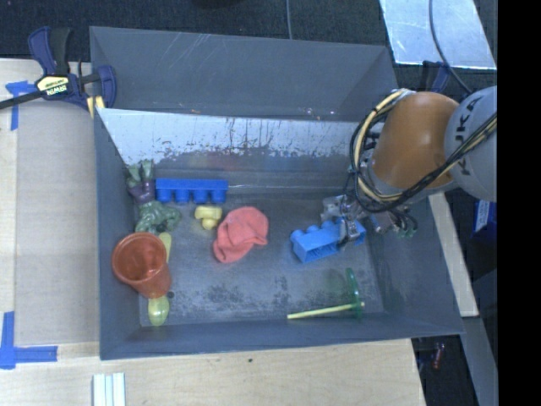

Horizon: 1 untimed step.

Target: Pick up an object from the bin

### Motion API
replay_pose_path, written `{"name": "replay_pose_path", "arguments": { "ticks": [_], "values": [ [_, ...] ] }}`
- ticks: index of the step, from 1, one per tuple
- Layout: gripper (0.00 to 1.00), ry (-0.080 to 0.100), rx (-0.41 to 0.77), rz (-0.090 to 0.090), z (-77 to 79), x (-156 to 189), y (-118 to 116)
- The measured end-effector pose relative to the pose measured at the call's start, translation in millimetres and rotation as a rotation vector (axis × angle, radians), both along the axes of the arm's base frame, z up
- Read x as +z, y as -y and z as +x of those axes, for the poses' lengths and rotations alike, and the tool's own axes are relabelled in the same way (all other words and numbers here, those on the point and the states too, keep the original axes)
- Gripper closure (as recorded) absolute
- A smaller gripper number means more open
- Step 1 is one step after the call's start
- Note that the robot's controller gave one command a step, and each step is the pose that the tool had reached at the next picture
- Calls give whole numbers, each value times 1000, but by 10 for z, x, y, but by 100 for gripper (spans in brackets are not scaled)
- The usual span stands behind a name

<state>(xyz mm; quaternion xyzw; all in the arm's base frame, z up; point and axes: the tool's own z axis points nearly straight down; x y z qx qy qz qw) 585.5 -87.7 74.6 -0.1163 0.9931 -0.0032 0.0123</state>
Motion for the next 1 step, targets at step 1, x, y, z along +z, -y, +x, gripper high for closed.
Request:
{"name": "replay_pose_path", "arguments": {
  "ticks": [1],
  "values": [
    [100, -5, 0, 1, -19, 168, -3]
  ]
}}
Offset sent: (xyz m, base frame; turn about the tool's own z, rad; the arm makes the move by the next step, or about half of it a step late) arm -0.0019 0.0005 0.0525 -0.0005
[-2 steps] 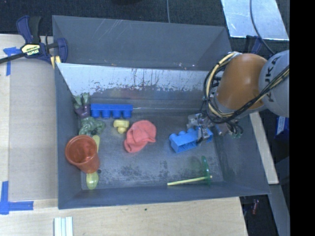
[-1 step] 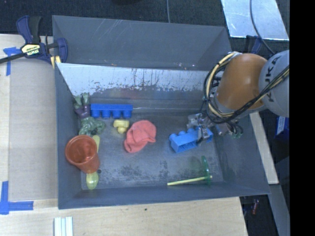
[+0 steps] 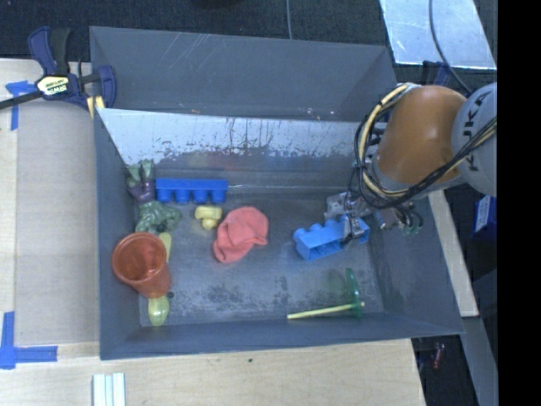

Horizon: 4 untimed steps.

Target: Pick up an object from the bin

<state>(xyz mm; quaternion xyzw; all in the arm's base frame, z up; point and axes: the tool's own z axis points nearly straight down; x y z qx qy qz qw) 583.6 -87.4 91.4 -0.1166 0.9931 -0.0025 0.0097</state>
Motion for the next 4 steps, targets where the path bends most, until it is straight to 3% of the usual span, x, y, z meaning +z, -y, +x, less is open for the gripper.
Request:
{"name": "replay_pose_path", "arguments": {
  "ticks": [2, 3, 4],
  "values": [
    [100, 9, 1, -1, 19, 346, 3],
    [100, 0, 1, 0, -3, 660, -1],
    [100, 8, 0, -1, 16, 992, 3]
  ]
}}
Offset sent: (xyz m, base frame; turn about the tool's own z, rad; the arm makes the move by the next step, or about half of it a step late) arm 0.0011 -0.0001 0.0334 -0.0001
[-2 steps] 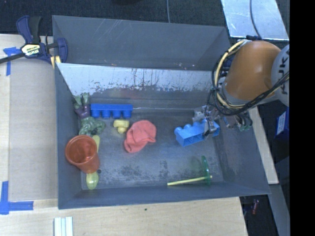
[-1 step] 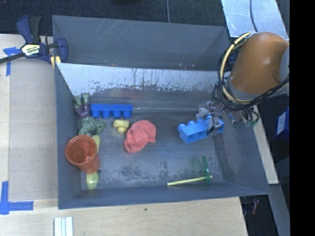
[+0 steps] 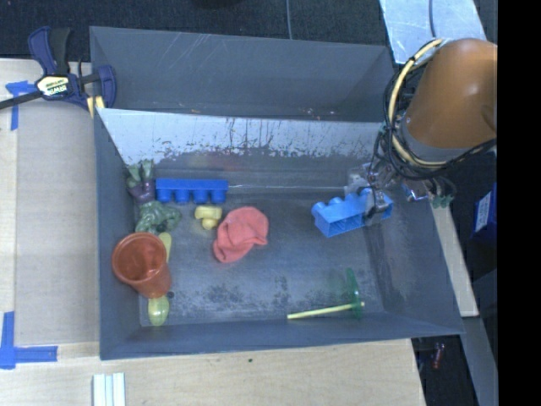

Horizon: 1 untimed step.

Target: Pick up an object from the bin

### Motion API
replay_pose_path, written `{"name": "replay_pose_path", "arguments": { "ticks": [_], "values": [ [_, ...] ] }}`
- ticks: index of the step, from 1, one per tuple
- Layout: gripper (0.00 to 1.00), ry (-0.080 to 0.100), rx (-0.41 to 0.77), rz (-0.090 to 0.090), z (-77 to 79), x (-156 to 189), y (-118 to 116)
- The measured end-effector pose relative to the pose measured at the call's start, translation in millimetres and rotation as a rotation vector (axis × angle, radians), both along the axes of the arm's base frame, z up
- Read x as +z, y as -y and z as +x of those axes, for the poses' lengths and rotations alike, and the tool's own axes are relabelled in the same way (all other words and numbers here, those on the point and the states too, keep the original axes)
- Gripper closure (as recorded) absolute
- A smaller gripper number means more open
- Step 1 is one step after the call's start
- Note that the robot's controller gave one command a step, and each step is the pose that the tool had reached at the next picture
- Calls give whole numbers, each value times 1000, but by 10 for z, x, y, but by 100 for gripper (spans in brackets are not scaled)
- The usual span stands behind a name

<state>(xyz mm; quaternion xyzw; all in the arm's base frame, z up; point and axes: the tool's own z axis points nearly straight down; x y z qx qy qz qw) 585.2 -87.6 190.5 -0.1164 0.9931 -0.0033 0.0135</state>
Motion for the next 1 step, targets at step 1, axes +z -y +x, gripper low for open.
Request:
{"name": "replay_pose_path", "arguments": {
  "ticks": [1],
  "values": [
    [100, -1, 0, 0, -1, 259, 0]
  ]
}}
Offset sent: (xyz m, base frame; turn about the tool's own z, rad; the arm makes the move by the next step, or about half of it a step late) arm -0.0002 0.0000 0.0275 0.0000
